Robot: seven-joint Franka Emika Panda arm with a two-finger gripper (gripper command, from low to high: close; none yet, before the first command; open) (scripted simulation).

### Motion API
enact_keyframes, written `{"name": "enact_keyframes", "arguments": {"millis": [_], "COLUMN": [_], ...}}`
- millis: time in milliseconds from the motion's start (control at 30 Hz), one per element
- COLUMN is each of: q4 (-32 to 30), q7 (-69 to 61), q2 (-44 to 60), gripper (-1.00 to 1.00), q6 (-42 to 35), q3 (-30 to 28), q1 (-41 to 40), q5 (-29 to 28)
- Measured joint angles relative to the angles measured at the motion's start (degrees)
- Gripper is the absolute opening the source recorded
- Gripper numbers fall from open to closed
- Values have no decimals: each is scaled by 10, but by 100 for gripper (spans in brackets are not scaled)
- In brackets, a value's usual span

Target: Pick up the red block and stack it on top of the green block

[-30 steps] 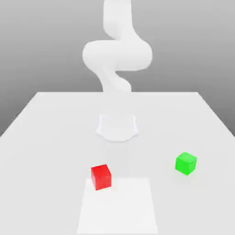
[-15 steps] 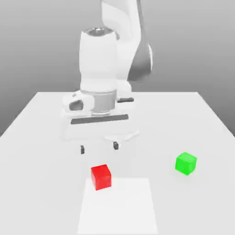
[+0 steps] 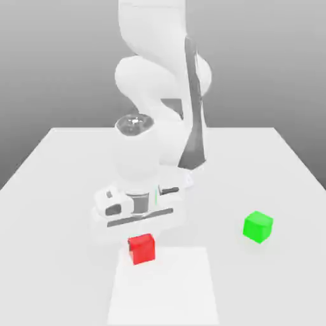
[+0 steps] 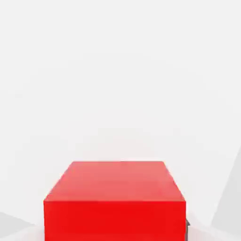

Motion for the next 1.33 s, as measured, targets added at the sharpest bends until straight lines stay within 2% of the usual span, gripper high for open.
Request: {"name": "enact_keyframes", "arguments": {"millis": [133,233,833,1100,1300,1333], "q4": [-11,-18,-3,3,1,1], "q7": [32,57,543,608,683,690], "q2": [-79,-132,-219,-140,-57,-50], "gripper": [-100,-100,-100,-100,-100,100], "q6": [-68,-113,-207,-135,-58,-51], "q3": [-8,4,299,331,325,322], "q1": [-5,-2,246,208,185,185], "q5": [-45,-53,103,31,-77,-88]}}
